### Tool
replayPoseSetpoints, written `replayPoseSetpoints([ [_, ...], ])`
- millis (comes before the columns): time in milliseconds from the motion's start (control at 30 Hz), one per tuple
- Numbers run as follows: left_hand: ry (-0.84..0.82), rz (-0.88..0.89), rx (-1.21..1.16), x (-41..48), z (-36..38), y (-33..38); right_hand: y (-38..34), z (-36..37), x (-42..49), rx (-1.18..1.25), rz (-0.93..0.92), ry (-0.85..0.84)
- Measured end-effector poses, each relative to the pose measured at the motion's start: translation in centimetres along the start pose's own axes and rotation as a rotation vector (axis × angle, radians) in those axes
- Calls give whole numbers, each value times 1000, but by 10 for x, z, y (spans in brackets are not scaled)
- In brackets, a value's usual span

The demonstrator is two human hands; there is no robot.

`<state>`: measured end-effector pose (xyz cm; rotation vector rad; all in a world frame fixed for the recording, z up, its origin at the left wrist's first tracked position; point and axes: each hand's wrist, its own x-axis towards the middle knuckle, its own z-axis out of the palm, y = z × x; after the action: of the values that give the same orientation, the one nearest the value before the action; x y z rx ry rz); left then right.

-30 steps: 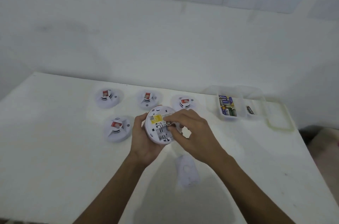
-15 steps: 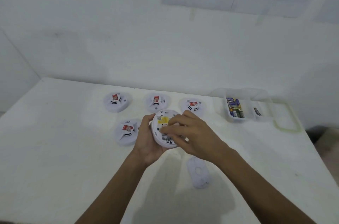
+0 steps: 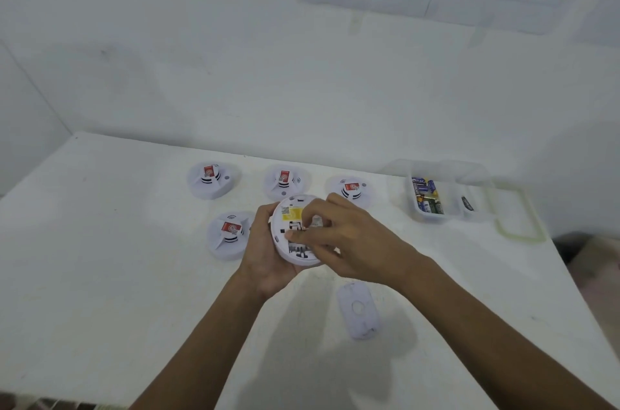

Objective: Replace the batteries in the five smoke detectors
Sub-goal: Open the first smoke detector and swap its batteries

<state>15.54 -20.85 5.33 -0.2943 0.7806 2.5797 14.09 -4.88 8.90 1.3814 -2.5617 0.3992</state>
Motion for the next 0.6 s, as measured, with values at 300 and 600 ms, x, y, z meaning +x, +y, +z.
replayPoseSetpoints([
  [300, -49, 82, -5, -4, 2, 0, -28, -6, 3, 473, 363, 307],
  [600, 21, 52, -27, -1, -9, -1, -46, 9, 1, 933, 648, 508],
])
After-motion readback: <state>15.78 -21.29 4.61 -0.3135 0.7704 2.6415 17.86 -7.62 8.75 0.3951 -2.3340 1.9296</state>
